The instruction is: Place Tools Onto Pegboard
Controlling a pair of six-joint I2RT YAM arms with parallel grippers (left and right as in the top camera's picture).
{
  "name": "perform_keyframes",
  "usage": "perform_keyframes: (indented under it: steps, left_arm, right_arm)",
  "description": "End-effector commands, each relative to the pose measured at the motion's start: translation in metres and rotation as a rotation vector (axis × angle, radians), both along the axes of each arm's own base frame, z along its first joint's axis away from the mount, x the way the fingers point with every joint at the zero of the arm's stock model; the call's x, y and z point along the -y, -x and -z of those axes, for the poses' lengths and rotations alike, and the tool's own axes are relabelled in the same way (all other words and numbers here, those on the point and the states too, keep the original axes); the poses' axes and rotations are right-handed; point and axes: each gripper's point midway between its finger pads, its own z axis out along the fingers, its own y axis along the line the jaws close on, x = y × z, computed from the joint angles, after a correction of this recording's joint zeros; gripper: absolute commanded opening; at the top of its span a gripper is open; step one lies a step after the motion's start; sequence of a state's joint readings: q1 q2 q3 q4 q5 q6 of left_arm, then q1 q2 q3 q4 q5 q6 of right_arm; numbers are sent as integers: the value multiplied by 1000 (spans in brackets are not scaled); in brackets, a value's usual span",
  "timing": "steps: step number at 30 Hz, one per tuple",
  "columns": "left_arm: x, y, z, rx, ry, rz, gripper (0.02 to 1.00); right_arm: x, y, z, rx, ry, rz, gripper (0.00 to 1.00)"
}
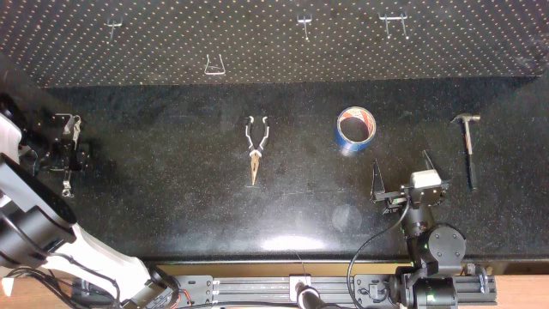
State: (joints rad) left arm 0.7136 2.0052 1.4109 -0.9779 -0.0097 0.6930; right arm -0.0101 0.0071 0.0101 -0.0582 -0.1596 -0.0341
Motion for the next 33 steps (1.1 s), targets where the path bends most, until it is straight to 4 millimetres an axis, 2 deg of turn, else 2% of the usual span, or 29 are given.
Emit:
perform_keyframes:
  steps: [1, 4, 6, 8, 9, 11, 16, 18, 20, 21, 23, 25, 26, 28, 30, 31, 32, 33]
  left_arm:
    - [-1, -13, 4, 48, 24, -36, 996]
    - [1, -13, 9, 37, 31, -32, 989]
    - [0, -13, 9, 35, 28, -28, 809]
    - [0, -13, 10, 34, 29, -28, 581]
    - [0, -13, 11, 35, 28, -28, 318]
    - [-1, -15, 11, 42, 23, -28, 31]
    - [-4, -18, 9, 56, 13, -32, 31]
    - [-5, -22, -10, 95, -15, -63, 31]
    - [-1, -30, -54, 183, -70, -180, 29]
    - [10, -33, -91, 251, -101, -223, 29]
    - [41, -35, -153, 390, -225, -142, 31]
    - [72, -23, -205, 541, -400, -122, 29]
    - [92, -8, -220, 626, -444, -112, 29]
    - [121, 30, -218, 753, -437, -149, 27]
    - [134, 68, -199, 839, -415, -234, 27]
    - [136, 73, -200, 924, -420, -254, 29]
    - [145, 71, -213, 1060, -401, -235, 29]
    - [145, 71, -211, 1087, -392, -254, 29]
  right_arm:
    - [-1, 0, 2, -3, -8, -4, 974]
    - [-1, 0, 2, -2, -8, -4, 974]
    - [-1, 0, 2, -2, -8, -4, 974]
    - [-1, 0, 2, -2, -8, -4, 976]
    - [-1, 0, 2, -3, -8, -4, 976]
    - [-1, 0, 2, -2, -8, -4, 976]
    - [-1, 0, 2, -2, -8, -4, 976]
    - [-1, 0, 2, -2, -8, -4, 974]
    - [-1, 0, 2, -2, -8, -4, 976]
    - [-1, 0, 2, -2, -8, -4, 976]
    - [-1, 0, 2, -2, -8, -4, 976]
    - [-1, 0, 2, -2, -8, -4, 976]
    - [-1, 0, 2, -2, -7, -4, 976]
    - [-1, 0, 2, -2, -7, -4, 976]
    - [-1, 0, 2, -2, -7, -4, 976]
    - [-1, 0, 2, -2, -8, -4, 974]
    - [-1, 0, 2, -2, -8, -4, 976]
    - [-1, 0, 2, -2, -8, -4, 976]
